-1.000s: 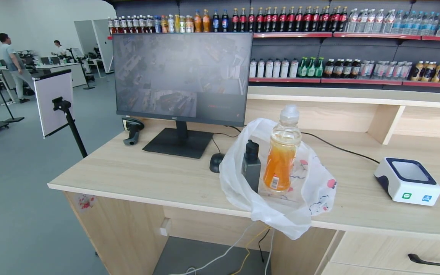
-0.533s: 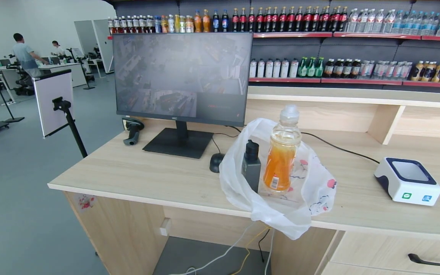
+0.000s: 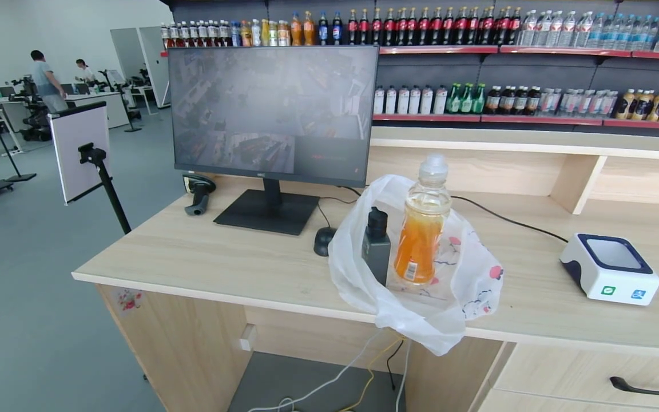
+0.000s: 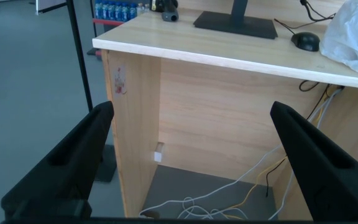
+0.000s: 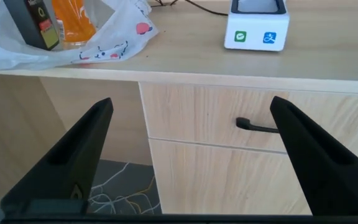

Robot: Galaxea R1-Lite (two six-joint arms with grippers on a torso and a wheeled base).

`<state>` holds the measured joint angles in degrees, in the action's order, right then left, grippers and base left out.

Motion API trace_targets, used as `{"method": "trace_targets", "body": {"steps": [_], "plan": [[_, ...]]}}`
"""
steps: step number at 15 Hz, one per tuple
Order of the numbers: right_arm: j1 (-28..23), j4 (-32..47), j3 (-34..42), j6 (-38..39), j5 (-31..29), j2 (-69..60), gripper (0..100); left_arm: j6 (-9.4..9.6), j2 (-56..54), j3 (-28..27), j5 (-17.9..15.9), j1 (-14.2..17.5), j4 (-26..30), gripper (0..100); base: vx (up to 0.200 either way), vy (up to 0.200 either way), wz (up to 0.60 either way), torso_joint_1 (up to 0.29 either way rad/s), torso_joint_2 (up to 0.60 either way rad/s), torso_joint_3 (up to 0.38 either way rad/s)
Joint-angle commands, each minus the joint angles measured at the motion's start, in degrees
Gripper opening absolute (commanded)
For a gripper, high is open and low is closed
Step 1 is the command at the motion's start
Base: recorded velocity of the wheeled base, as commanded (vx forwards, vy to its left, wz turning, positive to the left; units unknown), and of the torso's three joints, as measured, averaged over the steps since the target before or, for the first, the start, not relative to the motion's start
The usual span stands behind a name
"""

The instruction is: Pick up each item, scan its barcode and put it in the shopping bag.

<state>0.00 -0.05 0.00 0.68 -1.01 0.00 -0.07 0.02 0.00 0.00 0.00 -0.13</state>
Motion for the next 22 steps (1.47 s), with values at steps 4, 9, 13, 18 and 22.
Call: {"method": "trace_targets", "body": {"steps": [4, 9, 13, 18, 22], "plan": [[0.0, -0.04, 0.0, -0.24, 0.05, 0.0, 100, -0.19, -0.02, 0.0, 0.0, 0.0, -0.04, 100, -0.2, 0.0, 0.0, 0.003, 0.0, 0.002], [0.0, -0.04, 0.0, -0.24, 0.05, 0.0, 100, -0.01, -0.02, 0.0, 0.0, 0.0, -0.04, 100, -0.08, 0.0, -0.6, -0.001, 0.0, 0.003], [0.0, -0.04, 0.0, -0.42, 0.05, 0.0, 100, -0.01, -0.02, 0.0, 0.0, 0.0, 0.05, 100, 0.0, -0.05, -0.15, 0.0, 0.01, 0.004], [0.0, -0.04, 0.0, -0.33, 0.05, 0.0, 100, -0.01, -0.02, 0.0, 0.0, 0.0, 0.13, 100, 0.0, -0.2, 0.0, 0.0, 0.0, 0.003], [0.0, -0.04, 0.0, -0.51, 0.05, 0.0, 100, -0.1, -0.02, 0.0, 0.0, 0.0, 0.05, 100, 0.0, -0.2, 0.0, 0.006, 0.0, 0.004]]}}
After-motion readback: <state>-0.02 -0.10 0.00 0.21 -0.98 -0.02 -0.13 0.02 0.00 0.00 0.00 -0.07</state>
